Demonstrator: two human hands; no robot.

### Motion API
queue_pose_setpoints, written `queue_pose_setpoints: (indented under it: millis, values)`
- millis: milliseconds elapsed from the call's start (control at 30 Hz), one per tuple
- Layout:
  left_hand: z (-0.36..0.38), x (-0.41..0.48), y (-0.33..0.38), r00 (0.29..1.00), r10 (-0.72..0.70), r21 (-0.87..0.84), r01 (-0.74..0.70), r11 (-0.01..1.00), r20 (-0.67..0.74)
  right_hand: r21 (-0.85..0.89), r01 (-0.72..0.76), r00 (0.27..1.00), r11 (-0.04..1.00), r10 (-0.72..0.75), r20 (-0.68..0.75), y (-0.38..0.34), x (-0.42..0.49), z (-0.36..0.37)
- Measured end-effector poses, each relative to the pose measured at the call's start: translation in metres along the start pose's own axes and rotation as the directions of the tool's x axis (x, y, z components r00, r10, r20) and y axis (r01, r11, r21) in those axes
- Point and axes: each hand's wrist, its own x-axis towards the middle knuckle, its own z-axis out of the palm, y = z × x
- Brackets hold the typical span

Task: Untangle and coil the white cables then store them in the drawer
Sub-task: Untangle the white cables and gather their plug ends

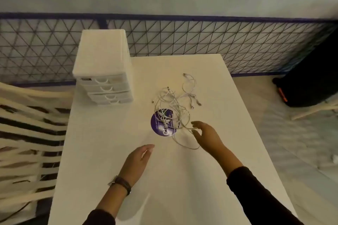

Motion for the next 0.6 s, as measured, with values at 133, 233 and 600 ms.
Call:
queue_pose_setpoints:
  millis: [133,233,600]
  values:
    - [-0.007,0.021,-0.007,0.999,-0.031,-0.004,0.031,1.0,0.014,-0.03,0.04,0.995,0.999,-0.042,-0.095,-0.02,0.046,0.0]
    - [-0.007,0.029,-0.015,0.999,-0.04,-0.025,0.04,0.999,-0.005,-0.129,0.16,0.983,0.979,-0.169,-0.065,-0.037,0.073,0.009]
    - [-0.017,0.018,-0.02,0.989,-0.133,-0.158,0.121,0.98,-0.065,-0.451,0.561,0.807,0.694,-0.336,0.487,-0.045,0.107,0.066]
